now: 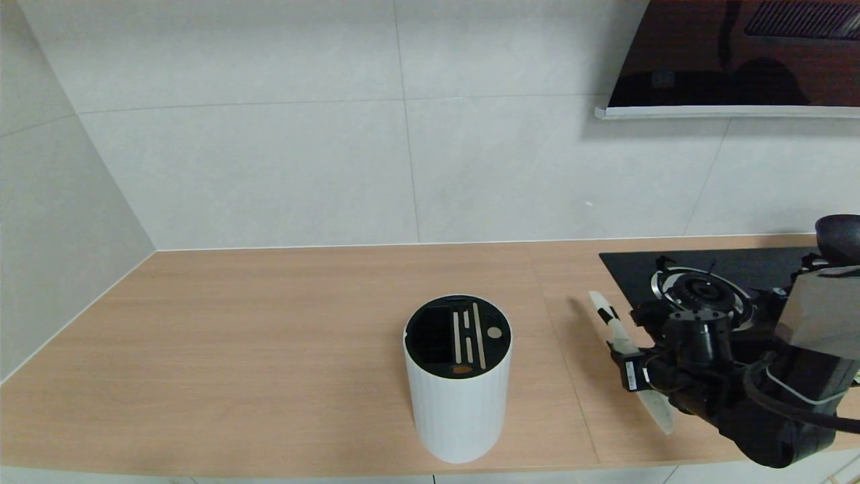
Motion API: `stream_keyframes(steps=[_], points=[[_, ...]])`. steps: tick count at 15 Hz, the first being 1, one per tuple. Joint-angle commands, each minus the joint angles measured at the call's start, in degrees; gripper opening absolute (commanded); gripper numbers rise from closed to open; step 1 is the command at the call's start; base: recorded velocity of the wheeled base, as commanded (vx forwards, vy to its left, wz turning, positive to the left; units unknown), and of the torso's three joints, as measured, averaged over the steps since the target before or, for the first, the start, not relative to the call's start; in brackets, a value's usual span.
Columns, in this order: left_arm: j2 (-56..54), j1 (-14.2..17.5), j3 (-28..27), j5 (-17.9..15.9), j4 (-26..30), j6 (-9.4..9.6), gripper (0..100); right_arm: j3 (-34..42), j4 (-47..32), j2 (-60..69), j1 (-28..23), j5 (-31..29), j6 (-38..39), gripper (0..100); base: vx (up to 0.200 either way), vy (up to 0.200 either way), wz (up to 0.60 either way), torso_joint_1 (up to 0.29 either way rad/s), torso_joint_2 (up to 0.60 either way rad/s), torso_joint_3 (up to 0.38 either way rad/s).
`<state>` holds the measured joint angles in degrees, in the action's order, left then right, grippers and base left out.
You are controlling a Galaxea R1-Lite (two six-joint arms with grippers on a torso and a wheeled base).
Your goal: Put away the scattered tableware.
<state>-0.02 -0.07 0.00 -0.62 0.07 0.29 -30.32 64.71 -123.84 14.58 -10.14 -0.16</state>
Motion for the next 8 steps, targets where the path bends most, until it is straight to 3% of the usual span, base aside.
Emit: stream_keyframes(steps=[1, 8], points=[[0.0, 0.0, 0.0, 0.0, -0.1, -0.03, 100, 0.4, -4.4, 10.7, 0.1, 0.2, 0.1, 0, 0.000, 0.000, 0.00, 0.000, 0.00, 0.000], [0.0, 0.0, 0.0, 0.0, 0.0, -0.03, 100, 0.5, -6.0, 16.4, 0.4, -0.1, -0.2, 0, 0.000, 0.000, 0.00, 0.000, 0.00, 0.000]])
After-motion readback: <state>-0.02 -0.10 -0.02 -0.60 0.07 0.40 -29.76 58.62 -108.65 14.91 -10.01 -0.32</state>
